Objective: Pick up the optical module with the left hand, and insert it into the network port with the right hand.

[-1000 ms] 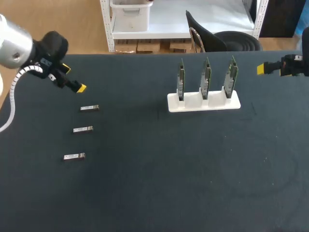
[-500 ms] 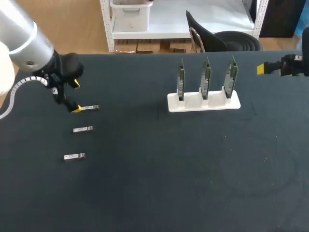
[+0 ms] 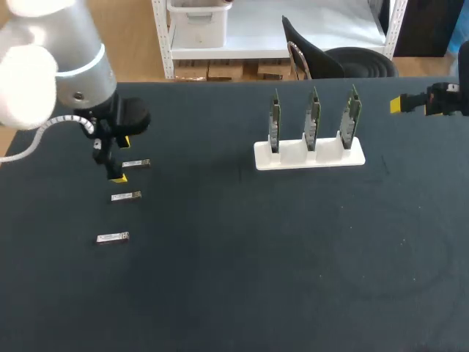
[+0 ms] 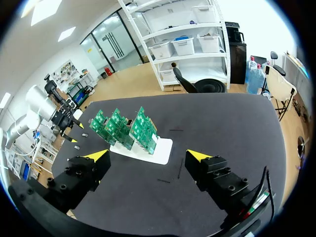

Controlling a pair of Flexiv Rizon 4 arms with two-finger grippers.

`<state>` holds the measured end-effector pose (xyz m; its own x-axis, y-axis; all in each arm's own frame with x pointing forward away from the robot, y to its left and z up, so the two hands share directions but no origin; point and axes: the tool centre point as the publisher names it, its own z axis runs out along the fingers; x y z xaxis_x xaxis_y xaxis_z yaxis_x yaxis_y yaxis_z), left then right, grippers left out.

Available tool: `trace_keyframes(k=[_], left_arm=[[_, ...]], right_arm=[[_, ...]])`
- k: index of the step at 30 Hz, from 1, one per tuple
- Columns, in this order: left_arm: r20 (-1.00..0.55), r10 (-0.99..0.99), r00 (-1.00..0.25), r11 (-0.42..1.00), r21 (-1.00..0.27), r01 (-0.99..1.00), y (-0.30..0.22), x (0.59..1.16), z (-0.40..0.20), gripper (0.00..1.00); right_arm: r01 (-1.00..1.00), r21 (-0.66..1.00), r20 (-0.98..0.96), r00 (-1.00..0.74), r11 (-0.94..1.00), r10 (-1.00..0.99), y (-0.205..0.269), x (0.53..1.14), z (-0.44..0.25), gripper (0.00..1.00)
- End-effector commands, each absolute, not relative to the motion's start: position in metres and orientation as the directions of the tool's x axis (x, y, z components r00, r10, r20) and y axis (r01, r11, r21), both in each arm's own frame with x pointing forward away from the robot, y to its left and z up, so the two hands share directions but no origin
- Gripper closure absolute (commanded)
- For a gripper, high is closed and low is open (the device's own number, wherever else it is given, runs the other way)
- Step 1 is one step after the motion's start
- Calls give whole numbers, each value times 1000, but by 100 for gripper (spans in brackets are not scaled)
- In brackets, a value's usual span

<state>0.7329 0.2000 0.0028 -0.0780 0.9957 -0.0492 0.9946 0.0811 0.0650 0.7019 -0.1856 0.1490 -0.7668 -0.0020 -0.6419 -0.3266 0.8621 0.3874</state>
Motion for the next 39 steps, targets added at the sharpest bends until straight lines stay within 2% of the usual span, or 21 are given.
trace_keyframes(k=[1, 19, 30, 31, 33, 39], left_arm=[[17, 995, -99, 98, 47, 994, 195, 742, -2, 0], [41, 976, -214, 213, 18, 977, 206, 748, -25, 0], [6, 980, -200, 200, -14, 980, 204, 747, -25, 0], [4, 980, -200, 200, -13, 980, 204, 747, -24, 52], [-2, 979, -203, 203, -15, 979, 203, 748, -24, 100], [-14, 979, -205, 205, -15, 979, 201, 748, -23, 100]], right_arm=[[-321, 382, -642, -767, 867, -1, -185, 700, 150, 0], [-321, 382, -642, -767, 867, -1, -185, 700, 150, 0], [-321, 382, -642, -767, 867, -1, -185, 700, 150, 0], [-321, 382, -642, -767, 867, -1, -185, 700, 150, 0], [-321, 382, -642, -767, 867, -1, -185, 700, 150, 0], [-321, 382, -642, -767, 867, -1, -185, 700, 150, 0]])
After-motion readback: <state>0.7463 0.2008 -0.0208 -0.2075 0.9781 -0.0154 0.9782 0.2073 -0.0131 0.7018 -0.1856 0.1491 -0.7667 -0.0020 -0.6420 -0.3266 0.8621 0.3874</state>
